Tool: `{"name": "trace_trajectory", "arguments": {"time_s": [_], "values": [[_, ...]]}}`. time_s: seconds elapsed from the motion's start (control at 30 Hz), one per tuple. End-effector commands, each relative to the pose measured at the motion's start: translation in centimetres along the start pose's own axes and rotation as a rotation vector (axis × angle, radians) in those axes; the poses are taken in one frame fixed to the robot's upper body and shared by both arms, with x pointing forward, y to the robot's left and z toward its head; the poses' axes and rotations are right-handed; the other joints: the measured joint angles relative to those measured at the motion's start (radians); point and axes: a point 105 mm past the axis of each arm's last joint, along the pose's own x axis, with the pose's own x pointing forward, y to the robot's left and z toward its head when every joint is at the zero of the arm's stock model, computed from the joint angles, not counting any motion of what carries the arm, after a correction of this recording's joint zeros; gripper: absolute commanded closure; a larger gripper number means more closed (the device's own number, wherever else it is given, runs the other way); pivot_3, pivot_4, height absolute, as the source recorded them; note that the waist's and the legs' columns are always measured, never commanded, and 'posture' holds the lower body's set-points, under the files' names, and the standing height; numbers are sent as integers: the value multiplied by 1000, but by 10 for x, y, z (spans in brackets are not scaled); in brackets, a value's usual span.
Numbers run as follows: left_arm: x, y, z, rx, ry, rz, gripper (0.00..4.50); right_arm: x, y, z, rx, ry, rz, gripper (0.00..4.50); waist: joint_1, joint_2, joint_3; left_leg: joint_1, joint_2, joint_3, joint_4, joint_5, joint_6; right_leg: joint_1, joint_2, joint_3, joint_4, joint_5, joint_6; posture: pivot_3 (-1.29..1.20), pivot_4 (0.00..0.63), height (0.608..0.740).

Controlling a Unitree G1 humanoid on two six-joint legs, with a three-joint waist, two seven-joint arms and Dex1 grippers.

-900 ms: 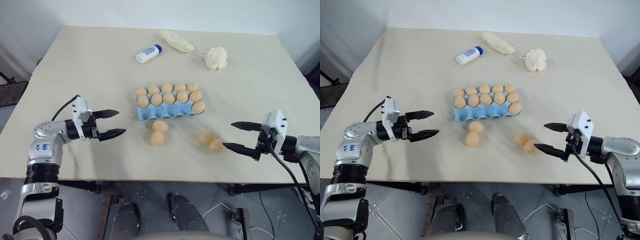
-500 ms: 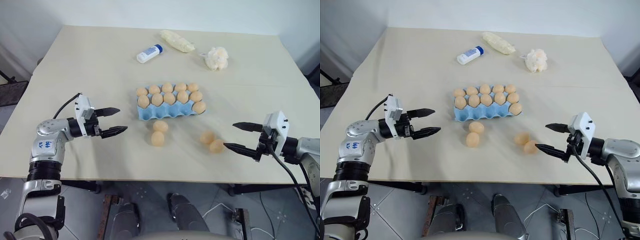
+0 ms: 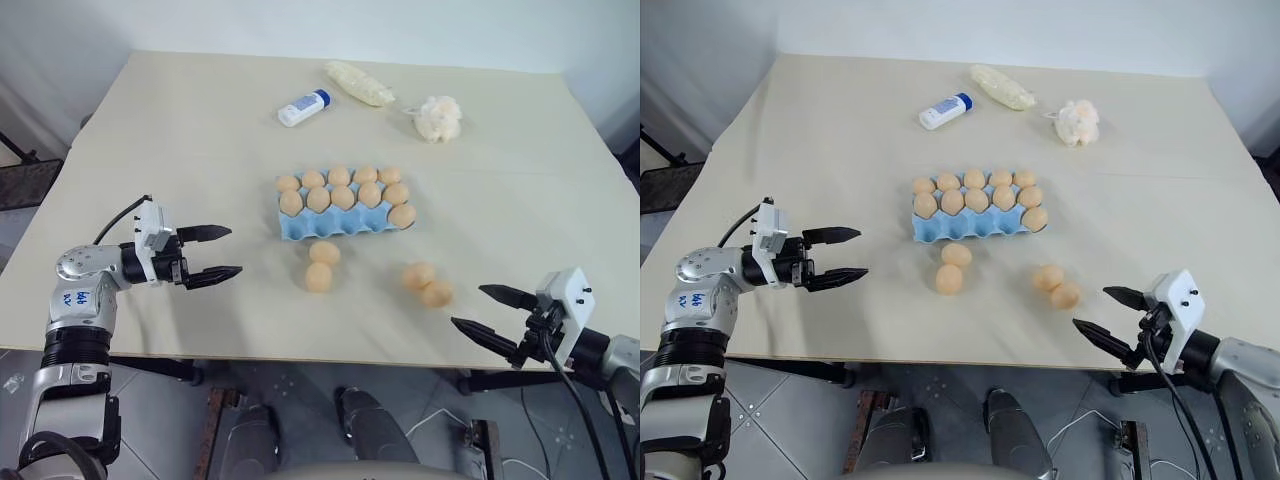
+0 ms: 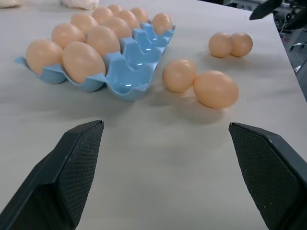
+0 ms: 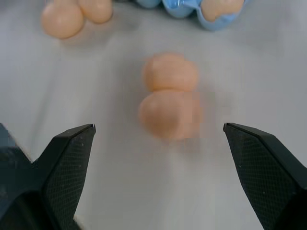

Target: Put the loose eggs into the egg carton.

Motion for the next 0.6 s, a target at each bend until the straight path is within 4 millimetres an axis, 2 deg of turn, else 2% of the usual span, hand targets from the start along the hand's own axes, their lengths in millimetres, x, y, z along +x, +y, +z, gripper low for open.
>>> {"name": "trace_trajectory", "arguments": {"time_s": [0.03,0.23,0.33,0.6], "values": [[2,0,13,54,-68,-23,46,1,8,15,-22,-76,-39,0,-2,0,0,0,0,0,0,0,0,0,0,0,0,0,0,0,150,740],[7,-13,4,38,-39,-105,46,19,16,14,5,-116,-66,0,-3,-1,-1,1,0,1,0,0,0,0,0,1,0,0,-2,0,150,740],[8,-15,2,41,-24,-122,46,27,10,11,5,-107,-75,0,-2,-1,-1,0,0,1,-1,0,0,0,0,1,0,-6,-11,0,150,740],[12,-14,2,58,-30,-125,46,50,-4,-4,-18,-4,-67,0,-2,-1,-1,0,0,1,0,0,0,0,0,1,0,-5,-11,0,150,740]]}}
